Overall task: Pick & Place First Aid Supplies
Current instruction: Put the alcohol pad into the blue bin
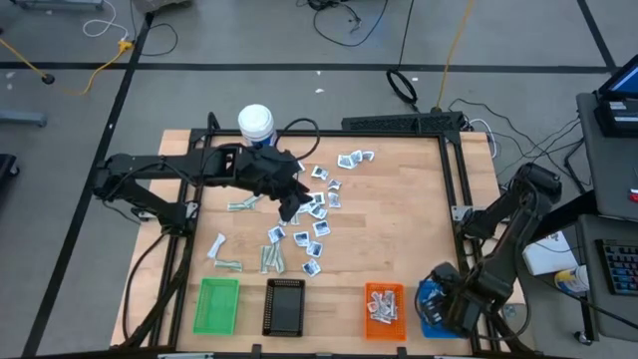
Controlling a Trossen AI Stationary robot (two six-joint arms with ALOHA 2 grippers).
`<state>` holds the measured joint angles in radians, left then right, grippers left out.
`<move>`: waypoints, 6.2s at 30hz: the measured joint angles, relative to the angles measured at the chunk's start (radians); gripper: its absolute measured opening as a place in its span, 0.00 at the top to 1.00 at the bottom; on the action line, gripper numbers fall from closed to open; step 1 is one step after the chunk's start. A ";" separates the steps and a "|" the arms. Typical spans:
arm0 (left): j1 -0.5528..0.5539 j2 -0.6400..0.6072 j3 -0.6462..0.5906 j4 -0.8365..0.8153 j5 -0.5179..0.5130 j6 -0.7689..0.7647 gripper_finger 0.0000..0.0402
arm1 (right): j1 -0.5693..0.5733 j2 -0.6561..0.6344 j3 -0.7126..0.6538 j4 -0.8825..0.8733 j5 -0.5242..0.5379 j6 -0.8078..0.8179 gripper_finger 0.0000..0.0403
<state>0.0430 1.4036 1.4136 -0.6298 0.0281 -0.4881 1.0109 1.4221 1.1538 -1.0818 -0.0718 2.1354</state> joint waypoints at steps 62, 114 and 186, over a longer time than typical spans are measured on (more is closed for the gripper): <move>-0.076 0.240 -0.260 -0.388 -0.058 -0.437 0.31 | -0.848 -0.338 0.000 0.883 0.534 -2.078 0.35; -0.031 0.045 -0.262 -0.277 -0.053 -0.310 0.99 | -0.848 -0.388 0.000 0.890 0.542 -2.114 0.35; -0.041 -0.088 -0.260 0.758 0.025 0.168 1.00 | -0.966 -0.066 0.001 1.365 0.172 -1.885 0.46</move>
<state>0.0021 1.3156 1.1538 0.1280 0.0535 -0.3198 0.0452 1.3563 1.1545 0.2836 0.1001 0.2505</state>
